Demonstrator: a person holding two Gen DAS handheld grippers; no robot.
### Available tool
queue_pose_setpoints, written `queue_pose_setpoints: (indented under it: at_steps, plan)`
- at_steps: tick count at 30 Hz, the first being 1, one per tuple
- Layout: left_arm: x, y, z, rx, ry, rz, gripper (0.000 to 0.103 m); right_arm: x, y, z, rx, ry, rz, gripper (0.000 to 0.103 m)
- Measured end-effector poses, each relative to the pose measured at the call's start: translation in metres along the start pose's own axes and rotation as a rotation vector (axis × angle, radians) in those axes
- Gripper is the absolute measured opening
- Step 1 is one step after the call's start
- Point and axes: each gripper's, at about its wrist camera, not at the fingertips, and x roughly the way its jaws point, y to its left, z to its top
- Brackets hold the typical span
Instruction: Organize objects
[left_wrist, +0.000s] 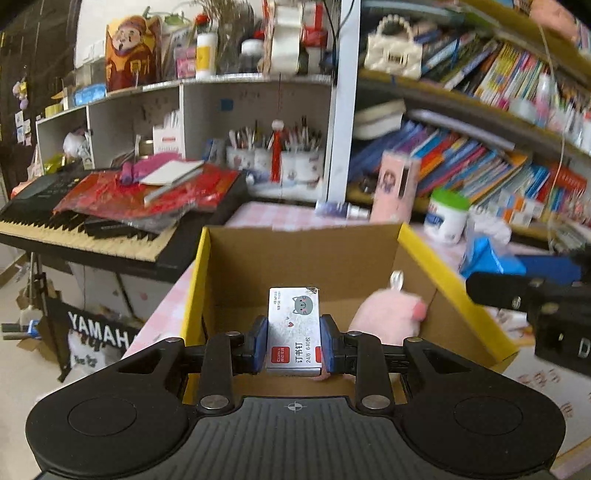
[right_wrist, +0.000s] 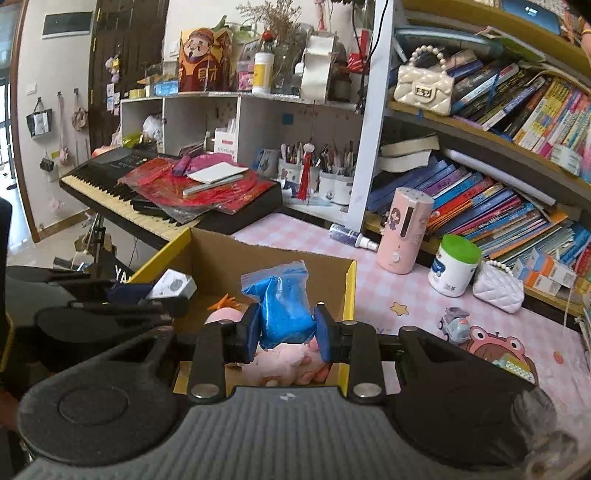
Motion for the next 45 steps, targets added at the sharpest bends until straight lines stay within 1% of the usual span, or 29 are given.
queue_pose_setpoints:
  at_steps: [4, 7, 16, 20, 21, 22, 24, 28, 31, 36, 41, 44, 45]
  plan:
    - [0.013, -0.005, -0.005, 0.017, 0.047, 0.026, 0.028, 0.019, -0.008, -0.003, 0.003, 0.037, 0.019, 0.029]
    - [0.020, -0.009, -0.011, 0.025, 0.084, 0.037, 0.028, 0.028, -0.012, -0.004, 0.007, 0.048, 0.033, 0.029]
    - [0.022, -0.011, -0.013, -0.026, 0.096, 0.068, 0.028, 0.047, -0.015, -0.010, -0.011, 0.092, 0.090, 0.029]
    - [0.014, -0.013, -0.013, -0.035, 0.079, 0.106, 0.030, 0.052, -0.018, -0.013, -0.004, 0.106, 0.102, 0.029]
    - [0.011, -0.014, -0.012, -0.040, 0.065, 0.110, 0.032, 0.054, -0.020, -0.013, 0.004, 0.107, 0.106, 0.029]
    - [0.005, -0.014, -0.011, -0.046, 0.044, 0.114, 0.035, 0.054, -0.021, -0.013, 0.013, 0.108, 0.109, 0.029]
    - [-0.009, -0.015, -0.009, -0.054, -0.005, 0.124, 0.046, 0.056, -0.025, -0.013, 0.022, 0.108, 0.111, 0.029]
    - [-0.037, -0.015, -0.005, -0.060, -0.092, 0.156, 0.051, 0.061, -0.028, -0.010, 0.024, 0.114, 0.116, 0.029]
    - [-0.054, -0.013, -0.002, -0.075, -0.138, 0.182, 0.052, 0.067, -0.024, -0.009, 0.001, 0.116, 0.131, 0.029]
    - [-0.076, -0.007, -0.008, -0.105, -0.149, 0.201, 0.053, 0.079, -0.013, -0.012, 0.002, 0.154, 0.181, 0.029]
    - [-0.089, -0.002, -0.016, -0.123, -0.135, 0.215, 0.053, 0.101, -0.003, -0.020, -0.020, 0.251, 0.199, 0.029]
    - [-0.096, 0.003, -0.019, -0.130, -0.132, 0.222, 0.053, 0.106, -0.007, -0.025, 0.040, 0.274, 0.201, 0.029]
    - [-0.097, 0.005, -0.020, -0.133, -0.130, 0.223, 0.053, 0.106, -0.007, -0.025, 0.041, 0.274, 0.202, 0.029]
